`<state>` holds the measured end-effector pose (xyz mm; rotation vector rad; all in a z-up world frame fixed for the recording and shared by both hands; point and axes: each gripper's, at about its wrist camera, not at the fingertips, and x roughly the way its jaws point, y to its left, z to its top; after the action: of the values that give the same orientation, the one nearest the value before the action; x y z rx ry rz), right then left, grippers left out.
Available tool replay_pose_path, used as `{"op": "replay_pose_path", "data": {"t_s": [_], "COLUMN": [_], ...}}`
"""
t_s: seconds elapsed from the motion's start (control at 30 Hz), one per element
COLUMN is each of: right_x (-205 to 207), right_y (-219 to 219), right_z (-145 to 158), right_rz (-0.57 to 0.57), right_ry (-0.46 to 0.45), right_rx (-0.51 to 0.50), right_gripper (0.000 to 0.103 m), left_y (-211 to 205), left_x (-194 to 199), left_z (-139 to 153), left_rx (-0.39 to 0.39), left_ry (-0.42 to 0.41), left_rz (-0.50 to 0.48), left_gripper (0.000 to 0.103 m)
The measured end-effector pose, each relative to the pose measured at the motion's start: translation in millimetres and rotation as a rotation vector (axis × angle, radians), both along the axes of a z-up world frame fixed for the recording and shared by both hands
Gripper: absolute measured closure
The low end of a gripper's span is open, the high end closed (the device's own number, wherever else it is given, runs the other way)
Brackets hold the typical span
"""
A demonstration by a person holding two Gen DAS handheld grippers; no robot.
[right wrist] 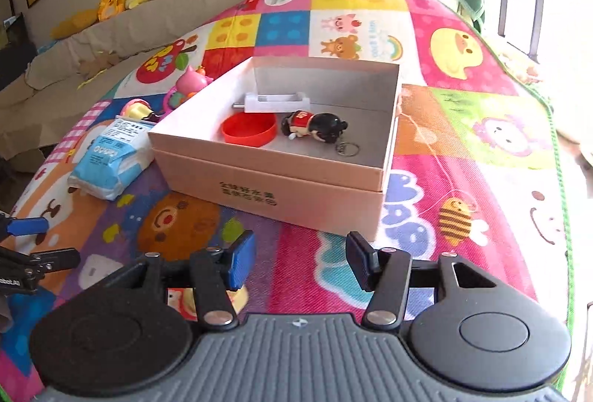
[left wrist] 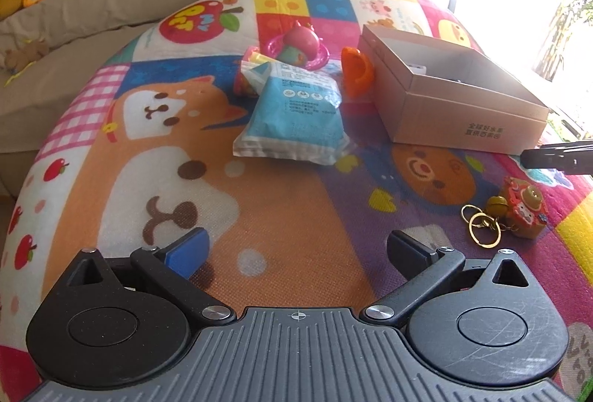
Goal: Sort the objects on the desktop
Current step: 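Grasp the blue packet with the left tool while the right holds the Hello Kitty toy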
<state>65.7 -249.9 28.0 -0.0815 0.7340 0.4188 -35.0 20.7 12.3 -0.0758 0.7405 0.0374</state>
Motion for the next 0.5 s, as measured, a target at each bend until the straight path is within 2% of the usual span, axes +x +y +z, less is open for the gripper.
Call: {"op": "replay_pose_path", "data": {"t_s": [0.1,0.17,0.23,0.33,0.43,0.5], "right_x": [13,15,11,-1,-22,-37], "right_y": [2,8,11,9,7,2], "right_z": [-15,-22,-23,-20,-18,-14], "right_rz": [0.009,0.035,0.069,0.117,0.182,0.25], "right_ry": [0.011,-0.001,-0.02,-0.001,0.028,0.055], "right_rx": [-0.046,-0.074,-0.09,-0.068,-0.054,0.0], "right_gripper": [0.049,0.049,0.049,0.049,0.048,0.046], "left_y": [-7,-20,-40,-71,-87,-90], "left_x": [0,-2,-2,1,8,13], "left_z": [4,7,9,7,4,4], "left_rx": [-0.033,-0.057,-0.028,0.049,0.099,0.122], "left_ry": [0.008,0.007,-0.002,-0.014,-0.014,-0.015], "left_rz": [-0.076,-0.179,-0.281,-0.374,-0.402,-0.397], "left_gripper": [0.0,0.0,0.0,0.0,0.0,0.0]}}
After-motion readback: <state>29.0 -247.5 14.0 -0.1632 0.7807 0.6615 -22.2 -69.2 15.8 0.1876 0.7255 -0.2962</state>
